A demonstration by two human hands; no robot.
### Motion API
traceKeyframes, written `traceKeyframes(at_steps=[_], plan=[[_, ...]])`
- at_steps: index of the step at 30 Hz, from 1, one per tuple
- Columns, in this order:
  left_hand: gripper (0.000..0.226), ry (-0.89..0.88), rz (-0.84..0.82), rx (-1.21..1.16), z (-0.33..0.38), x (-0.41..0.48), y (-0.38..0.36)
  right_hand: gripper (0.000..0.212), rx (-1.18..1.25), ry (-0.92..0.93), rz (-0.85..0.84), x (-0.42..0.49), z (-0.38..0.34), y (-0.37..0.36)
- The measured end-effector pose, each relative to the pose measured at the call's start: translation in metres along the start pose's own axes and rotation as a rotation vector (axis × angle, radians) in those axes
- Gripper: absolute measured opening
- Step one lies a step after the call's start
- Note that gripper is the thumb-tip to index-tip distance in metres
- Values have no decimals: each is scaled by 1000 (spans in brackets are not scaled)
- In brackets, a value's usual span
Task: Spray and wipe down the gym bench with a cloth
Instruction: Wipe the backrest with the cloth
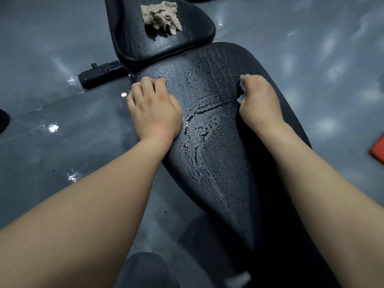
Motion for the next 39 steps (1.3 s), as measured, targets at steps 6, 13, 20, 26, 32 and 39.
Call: traceKeyframes(at_steps=[6, 13, 20, 26, 32, 39], plan=[[37, 4, 2, -12, -1, -1, 0, 45, 87, 245, -58, -7, -14, -2], [36, 4, 2, 5, -1, 1, -1, 27, 5, -7, 18, -7, 29, 10], [36, 2, -15, 16, 1, 0, -2, 45, 16, 147, -33, -7, 16, 6], [33, 3, -21, 23, 1, 2, -3, 30, -65, -106, 23, -10, 38, 12], [34, -2, -28, 14, 1, 2, -2, 17, 85, 135, -39, -18, -4, 6], [35, -23, -111, 30, 3, 3, -4, 41, 15, -96, -24, -36, 44, 26]])
Point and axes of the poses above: each hand's wrist, its own x-axis towards the middle knuckle, its own y-axis out of the back of the hand, z = x × y, the point moved 8 cm from there along x, towards the middle knuckle, and after that the axes turned 6 degrees about -z, right-handed, at the moved point
